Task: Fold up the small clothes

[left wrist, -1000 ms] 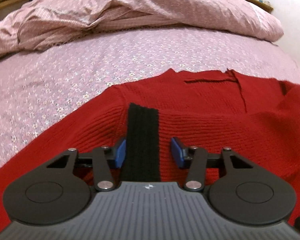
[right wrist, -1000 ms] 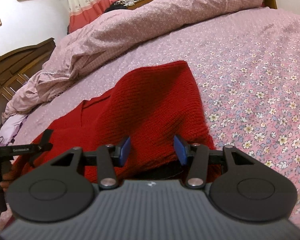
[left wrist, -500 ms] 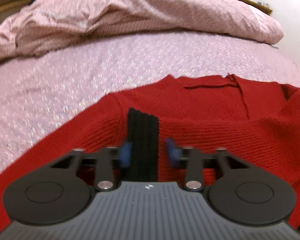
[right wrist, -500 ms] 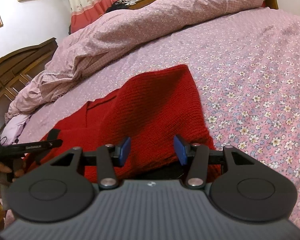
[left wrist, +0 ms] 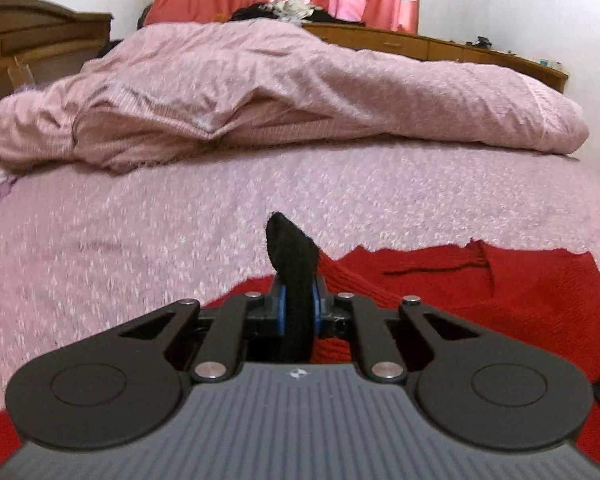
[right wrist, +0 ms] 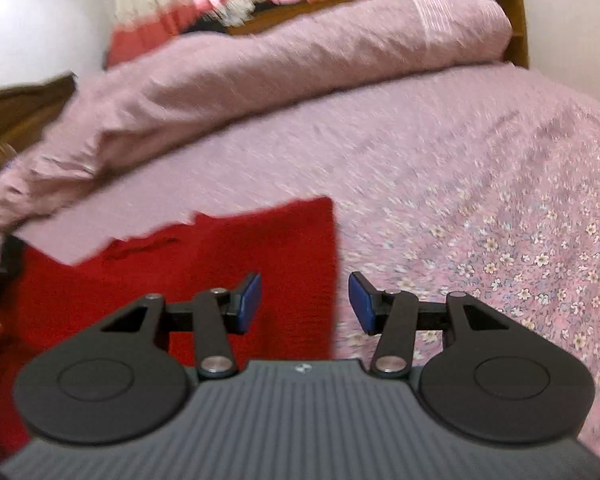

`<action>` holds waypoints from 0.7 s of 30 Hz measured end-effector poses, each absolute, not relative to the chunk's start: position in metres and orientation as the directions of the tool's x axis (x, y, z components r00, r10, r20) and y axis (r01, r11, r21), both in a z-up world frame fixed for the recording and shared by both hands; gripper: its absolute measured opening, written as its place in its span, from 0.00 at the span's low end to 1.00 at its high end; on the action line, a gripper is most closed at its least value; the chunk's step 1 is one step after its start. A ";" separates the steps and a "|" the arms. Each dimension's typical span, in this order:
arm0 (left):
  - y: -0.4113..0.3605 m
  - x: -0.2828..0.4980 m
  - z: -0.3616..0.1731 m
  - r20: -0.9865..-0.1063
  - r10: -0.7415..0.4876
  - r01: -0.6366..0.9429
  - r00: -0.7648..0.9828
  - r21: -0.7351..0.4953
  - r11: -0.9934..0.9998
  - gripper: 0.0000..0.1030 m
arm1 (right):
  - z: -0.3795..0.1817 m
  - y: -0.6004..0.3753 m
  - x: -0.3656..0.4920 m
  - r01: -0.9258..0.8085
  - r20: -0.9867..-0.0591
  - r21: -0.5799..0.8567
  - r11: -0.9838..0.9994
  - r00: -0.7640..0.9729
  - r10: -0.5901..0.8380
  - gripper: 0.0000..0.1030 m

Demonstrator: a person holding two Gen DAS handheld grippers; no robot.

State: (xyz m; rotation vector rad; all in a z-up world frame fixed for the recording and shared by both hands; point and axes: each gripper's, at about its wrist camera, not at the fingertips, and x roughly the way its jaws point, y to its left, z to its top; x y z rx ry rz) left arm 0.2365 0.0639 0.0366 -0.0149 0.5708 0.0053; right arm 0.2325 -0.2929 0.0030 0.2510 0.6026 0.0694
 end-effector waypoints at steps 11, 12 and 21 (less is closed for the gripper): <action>0.057 0.229 0.043 -0.457 0.029 -0.022 0.889 0.021 1.000 0.14 | -0.008 -0.299 0.251 -0.003 -0.526 0.342 0.940 0.828 0.194 0.16; 0.058 0.233 0.041 -0.461 0.042 -0.035 0.886 0.024 0.999 0.14 | -0.009 -0.298 0.251 -0.001 -0.523 0.334 0.943 0.832 0.186 0.16; 0.061 0.258 -0.016 -0.582 0.108 -0.063 0.806 0.096 0.993 0.16 | -0.016 -0.303 0.258 0.041 -0.538 0.300 0.953 0.832 0.134 0.37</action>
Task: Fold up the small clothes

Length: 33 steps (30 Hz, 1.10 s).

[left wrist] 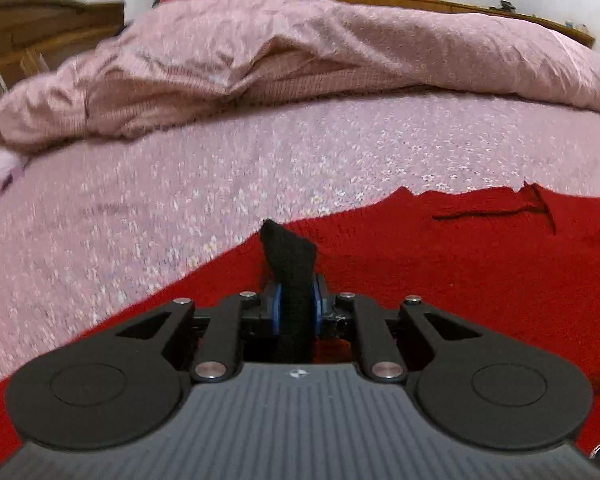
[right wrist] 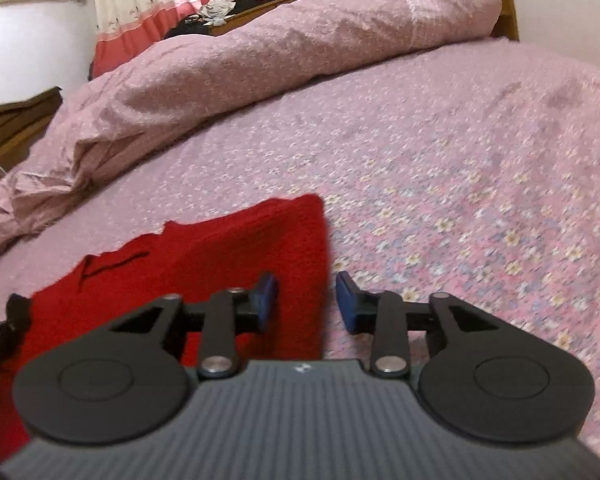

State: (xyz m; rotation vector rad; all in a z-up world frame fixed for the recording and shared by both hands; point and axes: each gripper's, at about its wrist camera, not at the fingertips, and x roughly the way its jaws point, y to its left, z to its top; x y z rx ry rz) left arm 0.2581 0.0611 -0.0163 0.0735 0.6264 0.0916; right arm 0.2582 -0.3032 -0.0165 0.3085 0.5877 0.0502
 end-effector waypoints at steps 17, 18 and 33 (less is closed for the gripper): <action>0.069 0.218 0.034 -0.540 -0.005 -0.013 0.842 -0.030 0.999 0.34 | 0.023 -0.270 0.230 -0.048 -0.473 0.157 0.986 0.873 0.118 0.37; 0.065 0.219 0.031 -0.550 -0.020 0.003 0.835 -0.031 1.000 0.34 | 0.023 -0.267 0.229 -0.068 -0.478 0.158 0.985 0.868 0.137 0.37; 0.050 0.228 -0.007 -0.642 0.002 0.024 0.767 0.031 0.999 0.36 | -0.018 -0.252 0.243 -0.097 -0.545 0.128 0.987 0.825 0.152 0.38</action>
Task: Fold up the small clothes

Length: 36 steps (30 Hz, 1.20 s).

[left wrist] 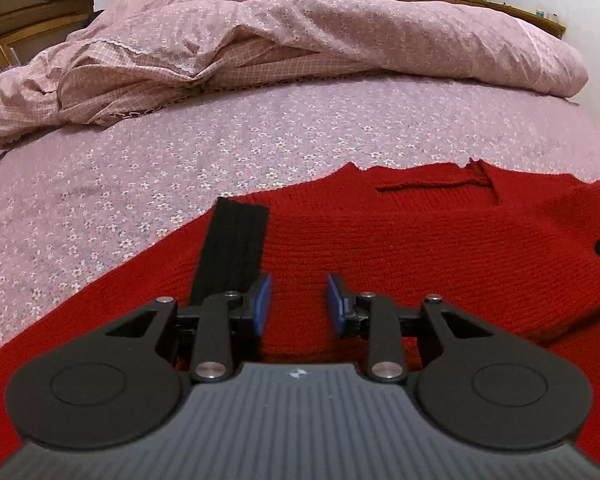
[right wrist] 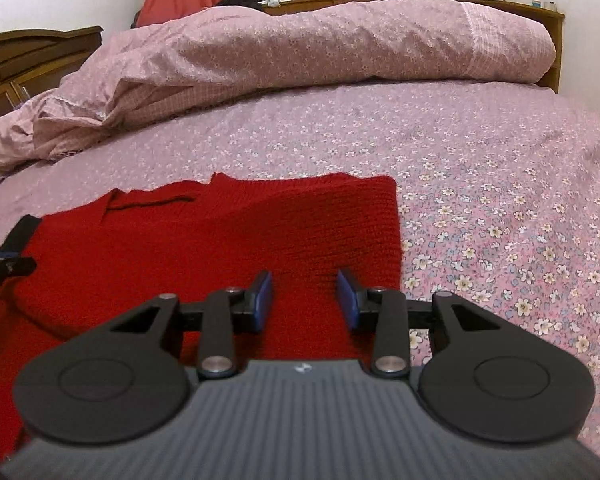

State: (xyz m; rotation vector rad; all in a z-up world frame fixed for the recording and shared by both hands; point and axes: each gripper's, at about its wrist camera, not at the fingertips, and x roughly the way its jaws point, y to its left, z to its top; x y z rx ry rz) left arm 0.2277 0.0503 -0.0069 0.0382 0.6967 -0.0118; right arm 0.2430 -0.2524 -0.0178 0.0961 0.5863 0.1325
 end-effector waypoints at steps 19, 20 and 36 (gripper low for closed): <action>0.121 0.115 0.037 -0.644 0.163 -0.239 0.748 -0.032 0.971 0.69 | 0.025 -0.235 0.203 -0.145 -0.537 0.165 0.976 0.816 0.212 0.51; 0.128 0.107 0.037 -0.645 0.178 -0.267 0.743 -0.042 0.963 0.69 | 0.029 -0.234 0.198 -0.154 -0.535 0.173 0.973 0.814 0.224 0.51; 0.198 0.019 0.002 -0.696 0.268 -0.571 0.666 -0.245 0.784 0.71 | 0.046 -0.212 0.139 -0.200 -0.593 0.256 0.946 0.740 0.317 0.51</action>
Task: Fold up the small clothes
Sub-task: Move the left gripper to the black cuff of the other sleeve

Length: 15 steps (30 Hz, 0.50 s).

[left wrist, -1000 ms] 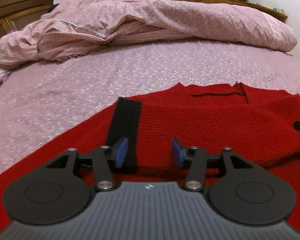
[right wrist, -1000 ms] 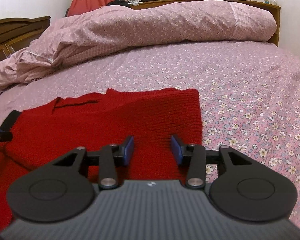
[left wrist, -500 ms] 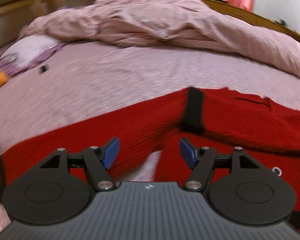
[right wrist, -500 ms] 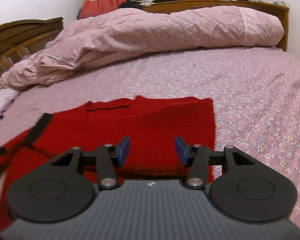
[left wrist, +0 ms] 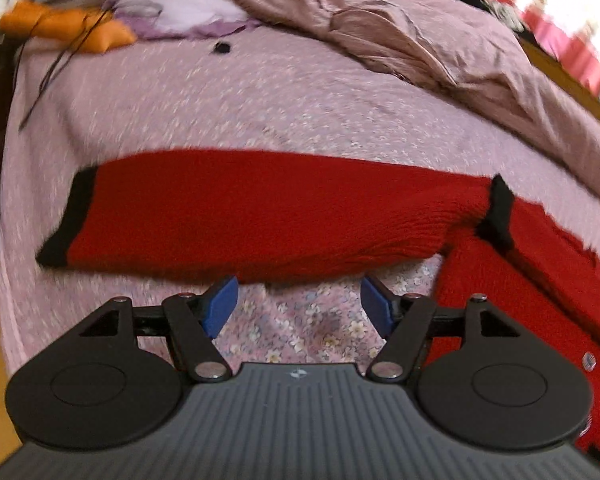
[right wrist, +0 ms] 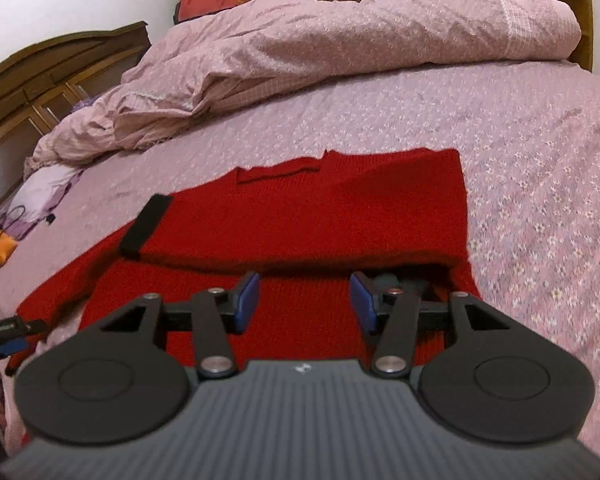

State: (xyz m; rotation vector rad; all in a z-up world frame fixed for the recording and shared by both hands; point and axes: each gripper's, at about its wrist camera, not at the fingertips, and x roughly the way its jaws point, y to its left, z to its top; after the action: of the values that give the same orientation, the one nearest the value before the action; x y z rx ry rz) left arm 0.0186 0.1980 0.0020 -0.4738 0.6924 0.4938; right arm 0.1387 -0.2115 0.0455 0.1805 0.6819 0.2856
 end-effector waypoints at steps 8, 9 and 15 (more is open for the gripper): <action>0.225 0.012 -0.019 -0.656 0.238 -0.622 0.717 -0.447 0.643 0.72 | 0.037 -0.215 0.128 -0.154 -0.620 0.257 0.954 0.731 0.285 0.51; 0.229 0.010 -0.021 -0.641 0.241 -0.624 0.729 -0.477 0.619 0.72 | 0.036 -0.215 0.127 -0.148 -0.624 0.257 0.955 0.729 0.281 0.51; 0.242 0.013 -0.027 -0.630 0.252 -0.648 0.734 -0.539 0.538 0.73 | 0.029 -0.212 0.128 -0.140 -0.644 0.255 0.957 0.713 0.276 0.51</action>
State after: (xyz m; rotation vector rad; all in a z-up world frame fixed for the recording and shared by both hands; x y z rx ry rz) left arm 0.0132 0.2423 -0.0274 -0.8434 0.5234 0.5654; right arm 0.1276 -0.2123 0.0294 0.1931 0.7425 0.2316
